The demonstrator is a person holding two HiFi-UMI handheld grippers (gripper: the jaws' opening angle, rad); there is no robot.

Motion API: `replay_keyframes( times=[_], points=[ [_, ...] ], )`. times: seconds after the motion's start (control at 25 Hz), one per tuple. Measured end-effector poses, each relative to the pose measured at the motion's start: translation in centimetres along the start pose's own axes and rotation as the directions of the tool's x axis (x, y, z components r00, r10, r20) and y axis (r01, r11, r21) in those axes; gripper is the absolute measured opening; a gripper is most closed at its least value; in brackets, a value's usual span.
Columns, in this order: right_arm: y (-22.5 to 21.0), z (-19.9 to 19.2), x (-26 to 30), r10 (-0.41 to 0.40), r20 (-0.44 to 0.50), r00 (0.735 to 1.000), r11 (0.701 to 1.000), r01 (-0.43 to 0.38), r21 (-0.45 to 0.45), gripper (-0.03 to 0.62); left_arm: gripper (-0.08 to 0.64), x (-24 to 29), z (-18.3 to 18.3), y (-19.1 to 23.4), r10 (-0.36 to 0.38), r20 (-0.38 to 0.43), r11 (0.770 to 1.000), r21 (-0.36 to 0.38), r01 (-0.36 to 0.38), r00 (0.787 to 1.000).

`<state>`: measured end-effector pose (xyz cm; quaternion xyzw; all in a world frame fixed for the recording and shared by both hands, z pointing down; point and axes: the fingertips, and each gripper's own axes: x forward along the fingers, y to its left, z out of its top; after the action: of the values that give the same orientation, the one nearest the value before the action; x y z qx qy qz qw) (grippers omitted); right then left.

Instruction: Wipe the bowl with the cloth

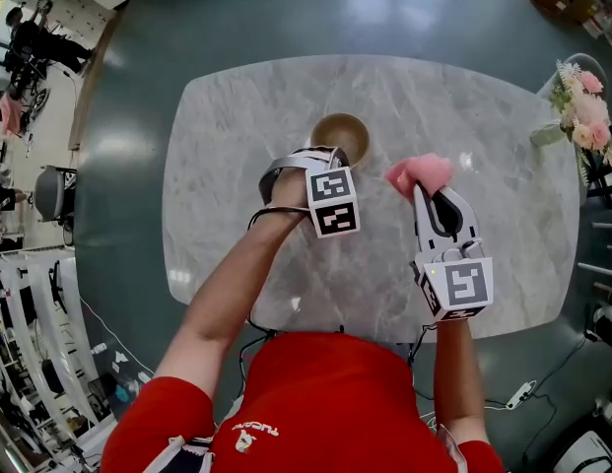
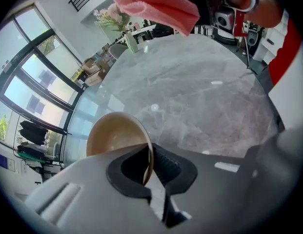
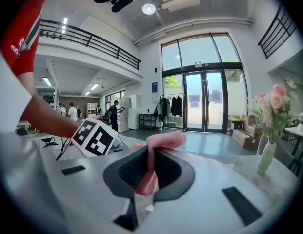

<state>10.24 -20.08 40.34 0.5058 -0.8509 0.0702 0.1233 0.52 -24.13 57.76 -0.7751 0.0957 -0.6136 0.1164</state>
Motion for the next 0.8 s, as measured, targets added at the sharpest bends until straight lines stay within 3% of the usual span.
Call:
replay_keyframes(
  times=[0.24, 0.8],
  points=[
    [-0.6, -0.4, -0.5, -0.001, -0.006, 1.000, 1.000, 0.001, 0.008, 0.020, 0.012, 1.6, -0.4, 0.1, -0.011, -0.036, 0.999, 0.033, 0.012, 0.999],
    [-1.9, -1.3, -0.6, -0.006, -0.009, 1.000, 0.999, 0.006, 0.035, 0.020, 0.014, 2.8, -0.1, 0.1, -0.051, -0.036, 0.998, 0.044, 0.052, 0.998]
  ],
)
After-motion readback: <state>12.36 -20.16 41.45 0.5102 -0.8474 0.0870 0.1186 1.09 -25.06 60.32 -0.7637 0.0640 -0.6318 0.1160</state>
